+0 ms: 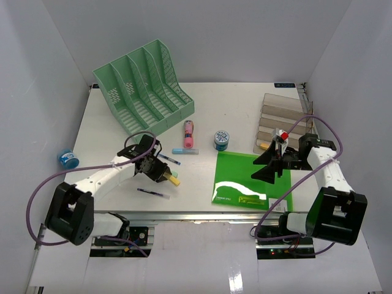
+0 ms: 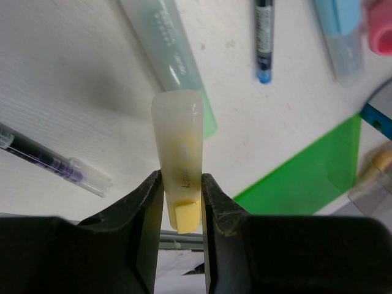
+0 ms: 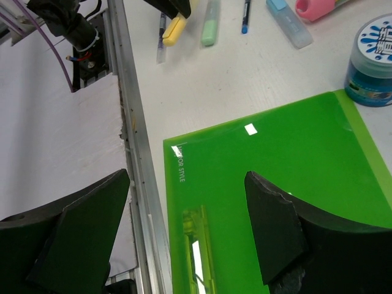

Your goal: Organize the desk

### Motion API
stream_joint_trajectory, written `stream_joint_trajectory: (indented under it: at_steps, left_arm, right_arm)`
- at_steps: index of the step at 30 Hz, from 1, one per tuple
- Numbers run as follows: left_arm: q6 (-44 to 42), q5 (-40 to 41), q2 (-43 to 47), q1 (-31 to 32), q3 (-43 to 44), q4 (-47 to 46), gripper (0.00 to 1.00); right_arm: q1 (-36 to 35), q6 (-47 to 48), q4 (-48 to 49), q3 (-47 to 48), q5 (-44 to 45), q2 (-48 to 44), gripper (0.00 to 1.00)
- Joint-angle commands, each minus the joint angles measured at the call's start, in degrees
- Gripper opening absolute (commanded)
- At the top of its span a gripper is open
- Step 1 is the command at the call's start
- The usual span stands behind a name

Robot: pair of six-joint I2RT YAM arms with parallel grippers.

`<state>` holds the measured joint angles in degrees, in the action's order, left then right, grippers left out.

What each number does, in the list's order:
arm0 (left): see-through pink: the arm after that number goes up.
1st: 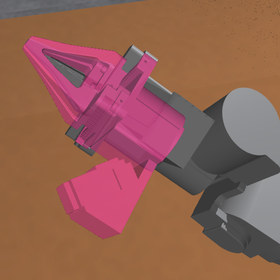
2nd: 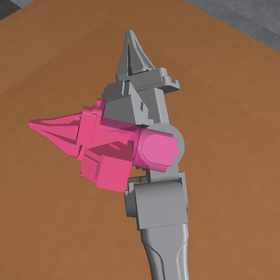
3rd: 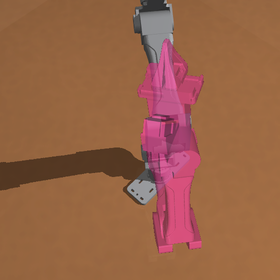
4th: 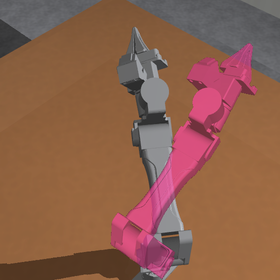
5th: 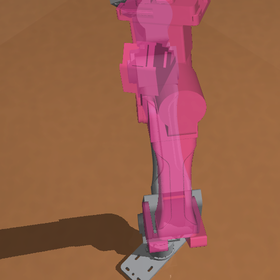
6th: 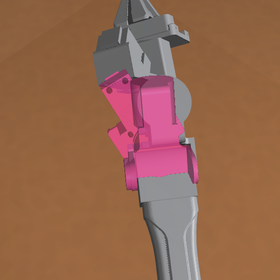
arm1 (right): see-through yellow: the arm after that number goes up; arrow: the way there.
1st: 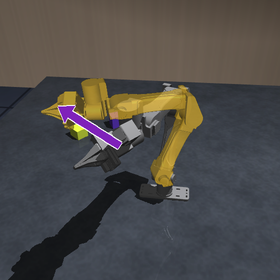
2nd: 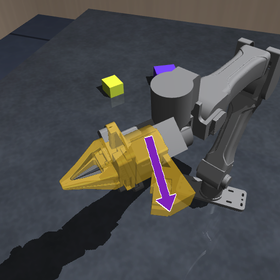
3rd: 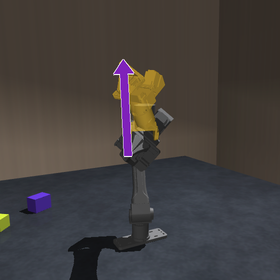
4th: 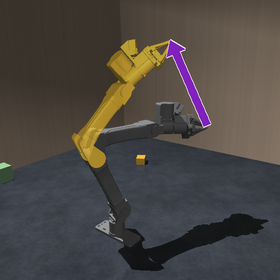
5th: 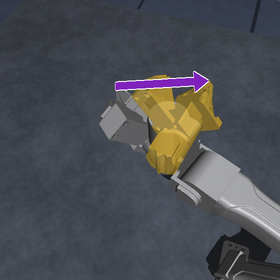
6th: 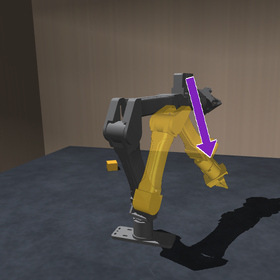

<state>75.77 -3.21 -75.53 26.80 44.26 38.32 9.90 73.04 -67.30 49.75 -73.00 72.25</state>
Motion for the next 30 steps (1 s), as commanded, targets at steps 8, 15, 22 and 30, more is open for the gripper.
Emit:
stream_joint_trajectory:
  at_steps: [8,15,22,30]
  left_arm:
    - [-5.46,-8.1,7.77,7.73,-0.48,-13.95,0.01]
    - [-9.16,-7.28,-1.5,15.27,6.08,-24.62,0.0]
    - [-9.69,-7.13,-6.81,18.73,9.58,-36.41,0.0]
    - [-9.1,-8.65,-11.08,19.83,11.94,-44.16,0.0]
  right_arm:
    - [-3.79,-3.41,-2.08,5.25,-0.13,0.4,0.83]
    - [-21.77,-49.44,31.06,1.73,16.51,-7.83,0.93]
    - [-29.93,-69.21,42.68,1.86,26.53,-8.06,0.9]
    - [-32.67,-76.39,44.84,2.26,34.02,-4.81,0.9]
